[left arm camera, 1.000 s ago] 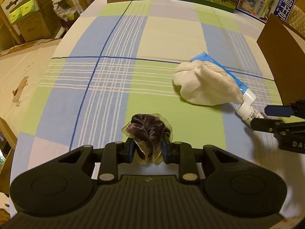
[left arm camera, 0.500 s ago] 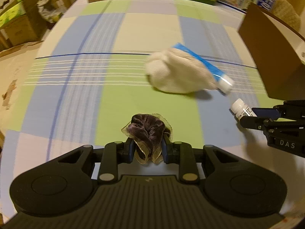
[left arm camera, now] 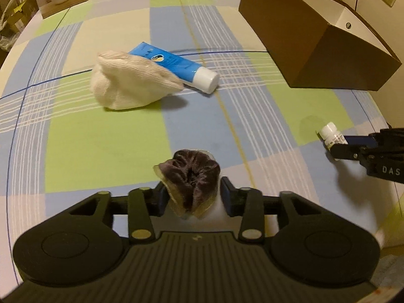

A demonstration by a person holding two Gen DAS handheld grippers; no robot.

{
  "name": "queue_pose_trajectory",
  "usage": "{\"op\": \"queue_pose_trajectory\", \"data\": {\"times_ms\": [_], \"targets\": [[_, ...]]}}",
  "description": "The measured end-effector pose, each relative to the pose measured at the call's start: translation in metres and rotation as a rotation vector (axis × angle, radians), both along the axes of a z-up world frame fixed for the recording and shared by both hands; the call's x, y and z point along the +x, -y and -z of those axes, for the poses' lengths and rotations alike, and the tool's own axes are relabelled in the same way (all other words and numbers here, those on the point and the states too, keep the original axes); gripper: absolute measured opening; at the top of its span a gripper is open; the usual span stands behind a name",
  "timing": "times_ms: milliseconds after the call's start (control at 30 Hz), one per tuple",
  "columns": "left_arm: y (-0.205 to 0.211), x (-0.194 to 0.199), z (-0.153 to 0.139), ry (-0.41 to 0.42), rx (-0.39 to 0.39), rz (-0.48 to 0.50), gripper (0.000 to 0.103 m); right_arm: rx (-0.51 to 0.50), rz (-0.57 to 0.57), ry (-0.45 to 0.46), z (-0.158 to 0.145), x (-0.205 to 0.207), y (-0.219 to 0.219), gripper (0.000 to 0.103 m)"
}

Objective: Organize objects
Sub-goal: 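Carry the scrunchie and pill bottle into the brown box and release them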

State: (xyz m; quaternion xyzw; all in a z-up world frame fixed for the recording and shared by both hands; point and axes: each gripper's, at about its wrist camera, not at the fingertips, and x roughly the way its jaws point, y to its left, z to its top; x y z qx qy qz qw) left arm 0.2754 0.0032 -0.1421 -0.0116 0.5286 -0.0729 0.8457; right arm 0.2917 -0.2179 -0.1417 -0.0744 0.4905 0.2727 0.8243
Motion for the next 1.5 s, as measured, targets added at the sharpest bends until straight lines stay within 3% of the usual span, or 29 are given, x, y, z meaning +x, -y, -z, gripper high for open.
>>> {"op": "queue_pose_trajectory", "data": {"times_ms": [367,567,900,1233,1500], "targets": [[0.009,0.006,0.002,0.016,0.073,-0.022,0.037,-0.029,-0.013,0.018,0.003,0.003,-0.002,0.025],[0.012,0.006,0.000,0.004,0.070,-0.028,0.025,-0.053,-0.035,0.036,0.004,0.003,-0.008,0.024],[0.013,0.001,-0.005,0.000,0.073,-0.044,0.023,-0.061,-0.047,0.024,0.004,0.001,-0.008,0.024],[0.021,0.004,-0.017,0.014,0.076,-0.025,0.023,-0.028,-0.011,0.021,-0.007,0.002,0.006,0.024],[0.037,0.009,-0.046,0.057,0.055,0.006,0.023,0.043,0.035,0.010,-0.032,0.009,0.029,0.024]]}}
